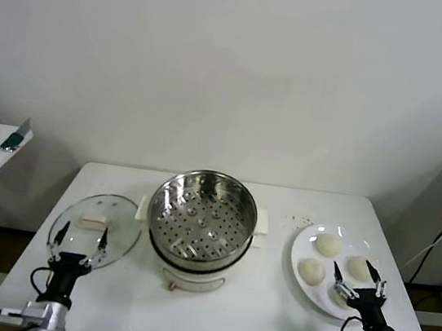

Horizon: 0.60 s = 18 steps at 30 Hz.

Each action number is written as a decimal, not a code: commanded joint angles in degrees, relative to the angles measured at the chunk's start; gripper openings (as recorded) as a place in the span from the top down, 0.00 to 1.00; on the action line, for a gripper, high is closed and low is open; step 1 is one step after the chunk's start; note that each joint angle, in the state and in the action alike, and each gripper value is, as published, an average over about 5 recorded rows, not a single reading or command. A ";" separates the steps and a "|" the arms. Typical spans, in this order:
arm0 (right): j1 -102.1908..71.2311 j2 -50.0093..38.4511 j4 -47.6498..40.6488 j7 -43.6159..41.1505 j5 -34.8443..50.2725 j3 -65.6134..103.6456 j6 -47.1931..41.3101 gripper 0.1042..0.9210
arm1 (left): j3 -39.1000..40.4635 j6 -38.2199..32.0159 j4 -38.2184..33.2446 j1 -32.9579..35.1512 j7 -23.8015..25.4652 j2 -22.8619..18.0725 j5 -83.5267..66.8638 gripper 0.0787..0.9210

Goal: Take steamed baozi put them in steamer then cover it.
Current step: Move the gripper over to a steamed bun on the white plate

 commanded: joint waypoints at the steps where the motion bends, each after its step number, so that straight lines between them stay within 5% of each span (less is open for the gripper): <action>1: 5.86 -8.72 -1.81 -6.68 -5.25 -1.30 -3.19 0.12 | 0.24 -0.16 -0.56 0.45 -0.31 0.62 -0.09 0.12; 11: 23.84 -35.38 -13.91 -34.65 -15.11 -13.07 -15.29 0.12 | 1.53 -0.83 -1.51 1.05 -0.38 0.97 -0.18 0.12; 18: 46.06 -40.15 -22.72 -47.72 -23.33 -35.66 -13.19 0.12 | 1.95 -1.01 -0.35 0.57 -0.51 1.41 -0.29 0.12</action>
